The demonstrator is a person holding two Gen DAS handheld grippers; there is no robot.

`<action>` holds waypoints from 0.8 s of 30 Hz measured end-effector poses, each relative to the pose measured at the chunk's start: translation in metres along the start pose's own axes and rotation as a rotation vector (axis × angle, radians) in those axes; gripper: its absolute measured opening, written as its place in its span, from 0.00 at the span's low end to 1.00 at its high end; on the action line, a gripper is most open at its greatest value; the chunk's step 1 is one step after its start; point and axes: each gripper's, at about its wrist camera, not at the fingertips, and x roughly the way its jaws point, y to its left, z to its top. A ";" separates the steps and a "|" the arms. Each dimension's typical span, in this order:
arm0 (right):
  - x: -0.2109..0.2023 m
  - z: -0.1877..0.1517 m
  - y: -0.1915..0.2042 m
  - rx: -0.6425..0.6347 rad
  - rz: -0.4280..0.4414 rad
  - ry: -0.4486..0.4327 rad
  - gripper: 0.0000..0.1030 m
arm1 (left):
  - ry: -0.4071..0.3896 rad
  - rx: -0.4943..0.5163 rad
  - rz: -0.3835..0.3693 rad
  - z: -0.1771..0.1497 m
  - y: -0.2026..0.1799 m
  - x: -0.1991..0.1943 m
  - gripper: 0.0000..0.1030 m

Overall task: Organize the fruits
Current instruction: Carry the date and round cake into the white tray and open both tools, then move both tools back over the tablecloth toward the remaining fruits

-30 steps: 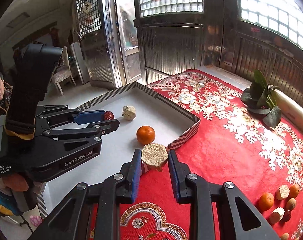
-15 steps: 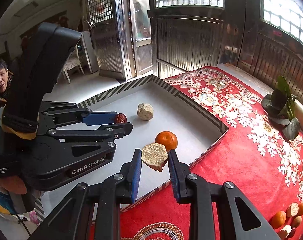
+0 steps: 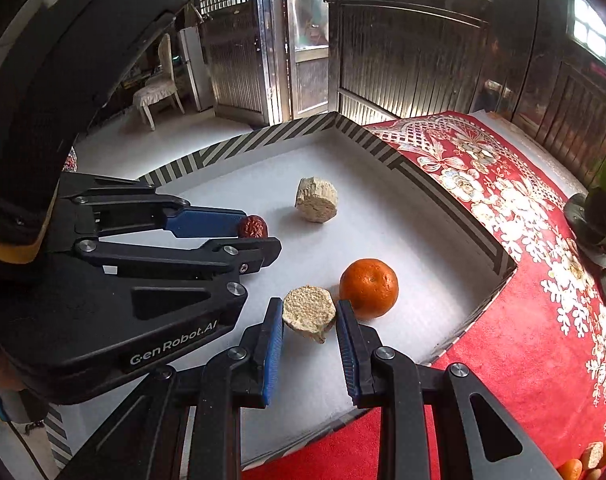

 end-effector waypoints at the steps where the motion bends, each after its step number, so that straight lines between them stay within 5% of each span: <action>1: 0.002 0.001 0.001 -0.004 0.006 0.001 0.25 | 0.003 -0.002 0.002 0.000 0.000 0.001 0.25; 7: 0.014 0.001 0.001 -0.006 -0.008 0.015 0.25 | 0.031 -0.014 0.009 0.001 0.002 0.008 0.26; 12: 0.010 0.000 -0.001 0.016 0.006 0.021 0.29 | 0.028 -0.015 -0.008 0.001 0.003 0.005 0.46; 24: -0.076 -0.037 -0.014 0.121 -0.070 -0.120 0.34 | -0.133 0.010 -0.005 -0.006 -0.028 -0.047 0.56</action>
